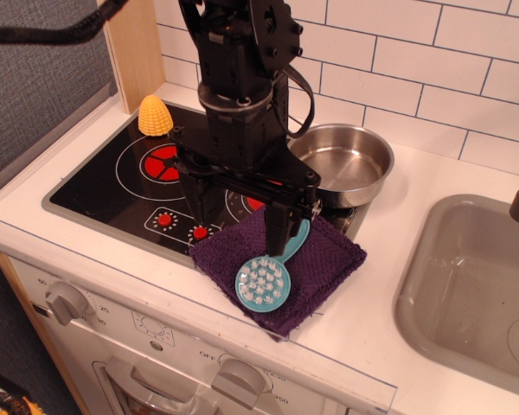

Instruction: Place the yellow corn inside the pot

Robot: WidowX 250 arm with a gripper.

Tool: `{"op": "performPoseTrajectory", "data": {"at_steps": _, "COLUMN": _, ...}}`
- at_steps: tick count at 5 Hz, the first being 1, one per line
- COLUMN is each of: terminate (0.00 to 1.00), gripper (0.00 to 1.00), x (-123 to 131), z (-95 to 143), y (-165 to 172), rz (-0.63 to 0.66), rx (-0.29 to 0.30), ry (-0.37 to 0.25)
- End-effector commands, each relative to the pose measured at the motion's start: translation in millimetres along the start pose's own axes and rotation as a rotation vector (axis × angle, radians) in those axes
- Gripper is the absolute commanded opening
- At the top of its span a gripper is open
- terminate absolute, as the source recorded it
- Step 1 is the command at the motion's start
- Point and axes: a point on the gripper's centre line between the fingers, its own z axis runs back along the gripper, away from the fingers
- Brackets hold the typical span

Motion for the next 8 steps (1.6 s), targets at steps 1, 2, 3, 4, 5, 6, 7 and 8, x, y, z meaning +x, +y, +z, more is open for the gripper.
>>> {"op": "performPoseTrajectory", "data": {"at_steps": 1, "terminate": 0.0, "gripper": 1.0, "x": 0.0, "z": 0.0, "y": 0.0, "rz": 0.0, "rx": 0.0, "ry": 0.0}}
{"op": "performPoseTrajectory", "data": {"at_steps": 2, "terminate": 0.0, "gripper": 1.0, "x": 22.4, "z": -0.5, "y": 25.4, "rz": 0.058, "rx": -0.044, "ry": -0.039}}
{"op": "performPoseTrajectory", "data": {"at_steps": 3, "terminate": 0.0, "gripper": 1.0, "x": 47.0, "z": 1.8, "y": 59.9, "rz": 0.107, "rx": -0.03, "ry": -0.051}}
{"op": "performPoseTrajectory", "data": {"at_steps": 4, "terminate": 0.0, "gripper": 1.0, "x": 74.8, "z": 8.3, "y": 107.9, "rz": 0.156, "rx": 0.031, "ry": -0.093}}
{"op": "performPoseTrajectory", "data": {"at_steps": 5, "terminate": 0.0, "gripper": 1.0, "x": 101.2, "z": 6.5, "y": 149.2, "rz": 0.209, "rx": 0.083, "ry": -0.11}}
{"op": "performPoseTrajectory", "data": {"at_steps": 6, "terminate": 0.0, "gripper": 1.0, "x": 106.9, "z": 11.1, "y": 181.0, "rz": 0.261, "rx": 0.126, "ry": -0.122}}
{"op": "performPoseTrajectory", "data": {"at_steps": 7, "terminate": 0.0, "gripper": 1.0, "x": 106.9, "z": 4.1, "y": 209.8, "rz": 0.341, "rx": 0.117, "ry": -0.147}}
{"op": "performPoseTrajectory", "data": {"at_steps": 8, "terminate": 0.0, "gripper": 1.0, "x": 116.7, "z": -6.7, "y": 217.8, "rz": 0.355, "rx": 0.125, "ry": -0.139}}
